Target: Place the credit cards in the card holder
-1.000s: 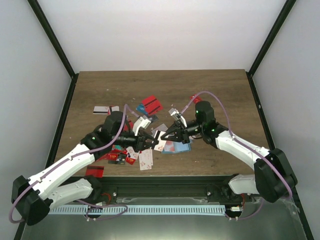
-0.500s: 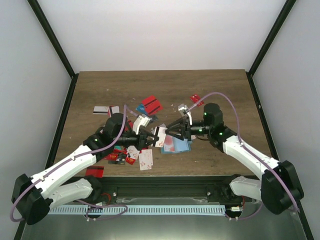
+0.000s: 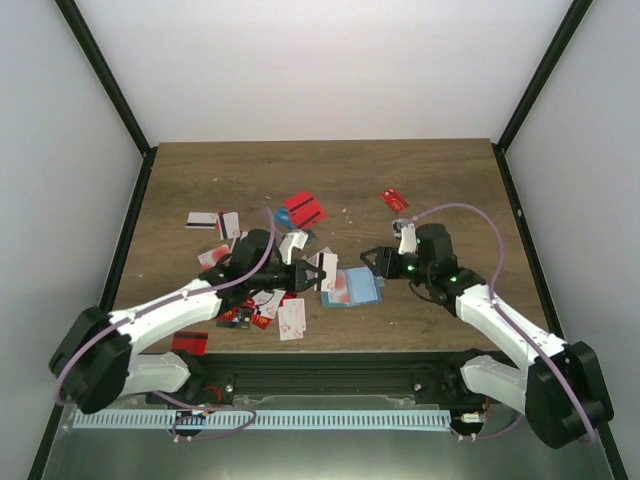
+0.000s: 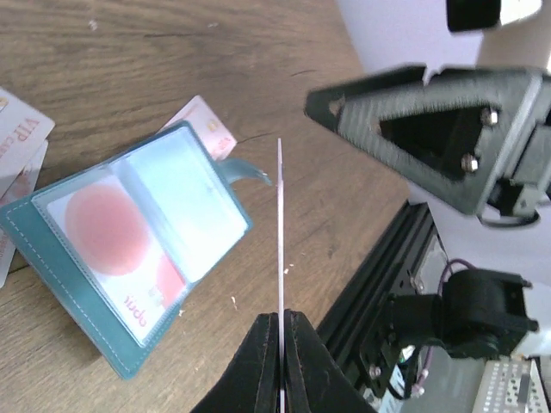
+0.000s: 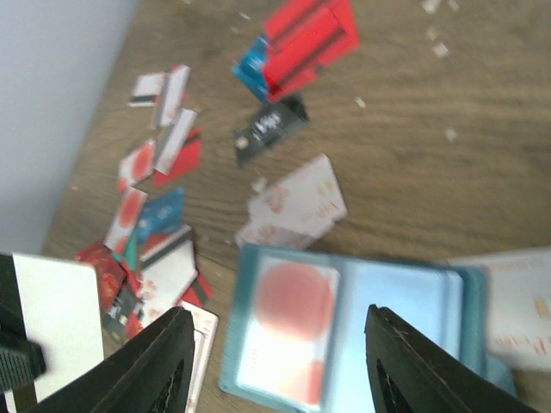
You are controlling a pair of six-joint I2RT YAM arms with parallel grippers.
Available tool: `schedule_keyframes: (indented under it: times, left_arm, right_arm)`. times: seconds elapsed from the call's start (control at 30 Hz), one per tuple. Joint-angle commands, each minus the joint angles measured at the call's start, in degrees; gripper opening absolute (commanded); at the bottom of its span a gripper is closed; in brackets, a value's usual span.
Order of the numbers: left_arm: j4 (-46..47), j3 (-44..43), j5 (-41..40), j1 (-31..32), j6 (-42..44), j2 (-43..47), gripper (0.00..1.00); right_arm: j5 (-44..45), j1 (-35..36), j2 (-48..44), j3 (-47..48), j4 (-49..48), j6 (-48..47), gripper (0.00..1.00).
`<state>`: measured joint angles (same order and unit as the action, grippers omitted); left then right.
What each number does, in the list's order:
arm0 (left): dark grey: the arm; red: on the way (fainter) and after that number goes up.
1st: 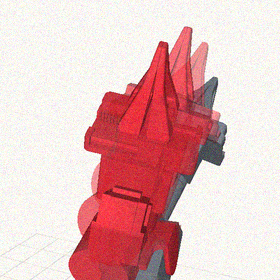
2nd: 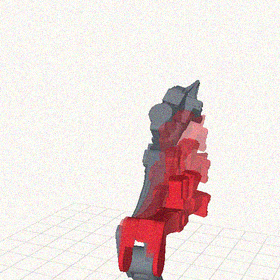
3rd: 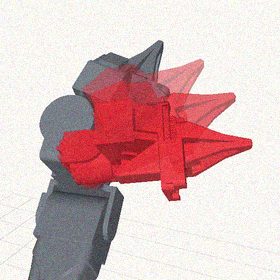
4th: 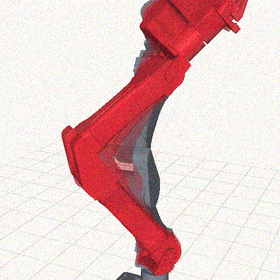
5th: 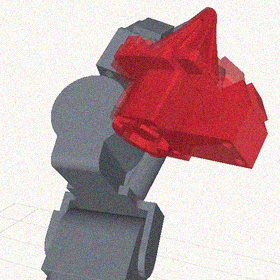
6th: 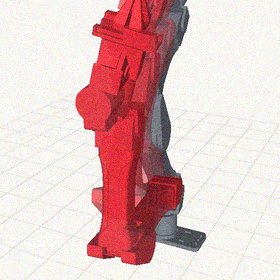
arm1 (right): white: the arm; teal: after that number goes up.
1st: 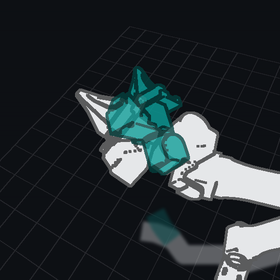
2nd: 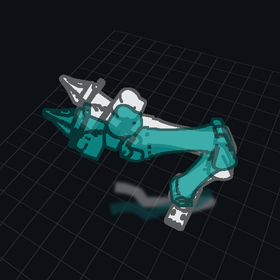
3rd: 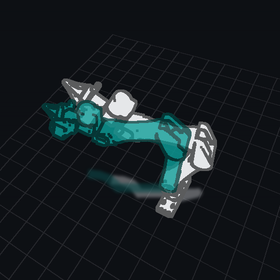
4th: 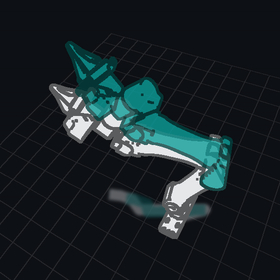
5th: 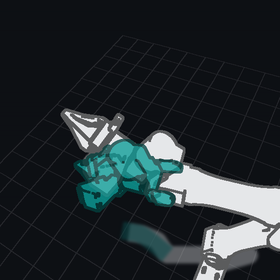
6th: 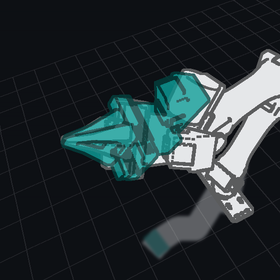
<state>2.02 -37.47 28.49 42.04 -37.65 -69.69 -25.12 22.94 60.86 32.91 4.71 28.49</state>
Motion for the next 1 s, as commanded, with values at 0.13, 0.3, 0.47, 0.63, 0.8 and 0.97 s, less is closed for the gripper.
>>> schedule_keyframes:
  times: [0.13, 0.3, 0.47, 0.63, 0.8, 0.97]
  left_arm:
    - [8.30, -2.51, 2.50, -0.03, -11.80, -14.28, 0.04]
    - [-3.82, -8.93, 4.69, -0.09, -6.34, -20.94, 0.04]
    - [-7.52, -12.10, 6.22, -0.09, -3.73, -24.48, 0.04]
    - [-7.82, -12.68, 5.41, -0.14, -4.67, -26.82, 0.04]
    - [-7.83, -13.22, 5.90, -0.11, -5.03, -29.06, 0.04]
    - [-8.23, -13.53, 5.40, -0.06, -4.70, -29.11, 0.04]
  right_arm:
    - [4.68, -0.39, 2.84, -4.36, 2.77, 3.41, 0.54]
    - [4.93, -0.41, 5.82, -4.63, 2.93, 3.28, 0.51]
    - [5.58, -0.38, 7.58, -5.64, 1.73, 3.24, 0.48]
    - [4.92, -0.43, 9.74, -6.01, 0.39, 3.07, 0.44]
    - [6.77, -0.43, 10.71, -5.72, 1.33, 2.44, 0.41]
    - [8.24, -0.43, 9.90, -5.34, 2.90, 1.62, 0.49]
